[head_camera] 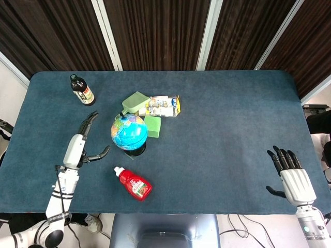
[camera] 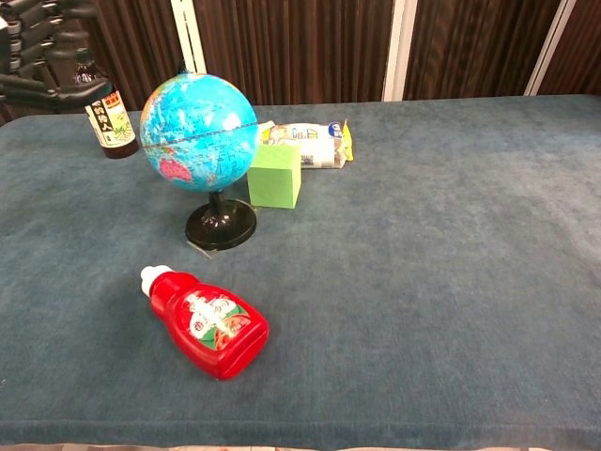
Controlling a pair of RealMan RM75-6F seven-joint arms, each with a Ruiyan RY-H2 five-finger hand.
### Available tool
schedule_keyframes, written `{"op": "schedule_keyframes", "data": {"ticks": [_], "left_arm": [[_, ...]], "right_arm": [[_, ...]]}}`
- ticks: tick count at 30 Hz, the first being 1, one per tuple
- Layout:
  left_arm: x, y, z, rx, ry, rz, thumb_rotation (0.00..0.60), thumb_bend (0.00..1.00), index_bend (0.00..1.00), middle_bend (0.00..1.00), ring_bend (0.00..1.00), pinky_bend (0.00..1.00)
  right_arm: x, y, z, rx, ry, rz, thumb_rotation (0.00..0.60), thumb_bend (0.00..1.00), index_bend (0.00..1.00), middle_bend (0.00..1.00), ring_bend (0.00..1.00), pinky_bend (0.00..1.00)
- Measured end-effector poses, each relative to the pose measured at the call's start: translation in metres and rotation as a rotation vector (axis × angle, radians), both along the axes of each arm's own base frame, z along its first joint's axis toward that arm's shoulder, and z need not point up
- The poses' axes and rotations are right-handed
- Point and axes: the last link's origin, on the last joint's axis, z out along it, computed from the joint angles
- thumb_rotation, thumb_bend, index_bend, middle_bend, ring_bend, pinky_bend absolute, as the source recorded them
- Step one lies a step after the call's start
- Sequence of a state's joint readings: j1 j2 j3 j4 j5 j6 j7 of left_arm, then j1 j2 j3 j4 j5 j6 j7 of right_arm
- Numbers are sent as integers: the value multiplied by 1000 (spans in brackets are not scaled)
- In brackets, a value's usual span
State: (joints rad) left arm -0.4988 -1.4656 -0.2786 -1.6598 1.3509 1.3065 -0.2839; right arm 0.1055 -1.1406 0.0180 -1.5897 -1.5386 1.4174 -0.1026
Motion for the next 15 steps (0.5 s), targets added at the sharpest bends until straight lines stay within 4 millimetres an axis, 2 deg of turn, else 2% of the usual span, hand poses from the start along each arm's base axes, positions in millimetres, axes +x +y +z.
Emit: {"op": "schedule_keyframes", "data": {"ticks": [5,15], "left_arm": [[19,16,-14,-22,-2,8,600,291,0,0,0,31],[39,23,-27,-44,32,-5,600,294,0,0,0,32]], "right_arm": [[-2,-2,1,-10,5,-6,600,53,0,0,0,0],[-3,-2,2,-17,10,-11,600,53,0,0,0,0]]}}
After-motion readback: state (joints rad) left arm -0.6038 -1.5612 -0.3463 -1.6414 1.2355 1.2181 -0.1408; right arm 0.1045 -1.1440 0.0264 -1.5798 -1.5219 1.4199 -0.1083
